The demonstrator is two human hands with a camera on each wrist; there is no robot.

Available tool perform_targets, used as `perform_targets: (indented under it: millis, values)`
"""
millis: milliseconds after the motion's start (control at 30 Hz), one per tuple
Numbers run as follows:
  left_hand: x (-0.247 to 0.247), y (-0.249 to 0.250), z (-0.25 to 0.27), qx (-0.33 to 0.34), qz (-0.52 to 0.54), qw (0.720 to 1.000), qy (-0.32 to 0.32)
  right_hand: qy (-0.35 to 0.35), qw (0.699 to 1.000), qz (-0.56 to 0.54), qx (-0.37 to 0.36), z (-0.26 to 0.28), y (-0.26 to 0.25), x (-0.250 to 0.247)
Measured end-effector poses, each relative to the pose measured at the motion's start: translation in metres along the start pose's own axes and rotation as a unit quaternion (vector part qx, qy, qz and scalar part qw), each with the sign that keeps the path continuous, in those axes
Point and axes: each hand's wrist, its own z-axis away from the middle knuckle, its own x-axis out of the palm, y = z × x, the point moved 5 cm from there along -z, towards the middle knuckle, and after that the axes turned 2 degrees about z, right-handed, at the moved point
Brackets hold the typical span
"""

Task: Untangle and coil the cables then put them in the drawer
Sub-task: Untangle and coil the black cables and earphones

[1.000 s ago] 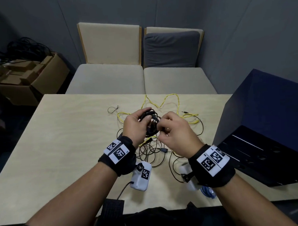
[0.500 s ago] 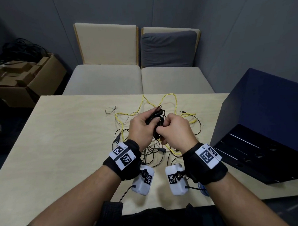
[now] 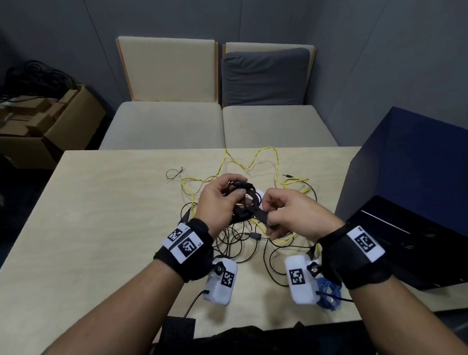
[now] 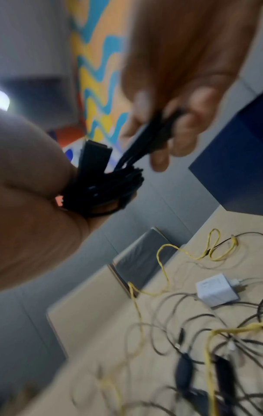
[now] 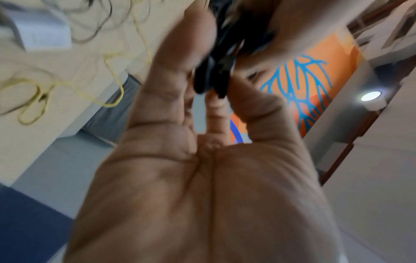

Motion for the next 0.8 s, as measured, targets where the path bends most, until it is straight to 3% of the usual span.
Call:
perform_targets:
  millis: [133,233,467,600,667,800]
  values:
    - [0.011,0.007,0.004,0.055,-0.083,0.995,0.020,0.082,0.996,0.019,0.013,-0.011,0.009,0.016]
    - [0.015,0.008,0.007,0.079,-0.118,0.990,0.027,0.169,0.978,0.119,-0.001,-0.014,0.010,0.014]
    - [0.006,0.006,0.002,0.084,-0.130,0.986,0.058,0.105,0.946,0.306,-0.038,-0.011,0.003,0.014]
    - [0.005,0.008,0.001,0.087,-0.137,0.985,0.061,0.134,0.970,0.197,-0.048,-0.011,0.004,0.011]
    - [0.005,0.005,0.001,0.080,-0.146,0.985,0.051,0.160,0.963,0.208,-0.058,-0.012,0.003,0.011]
    - [0.004,-0.004,0.000,0.059,-0.157,0.985,0.036,0.137,0.973,0.158,-0.095,-0.011,0.000,0.016]
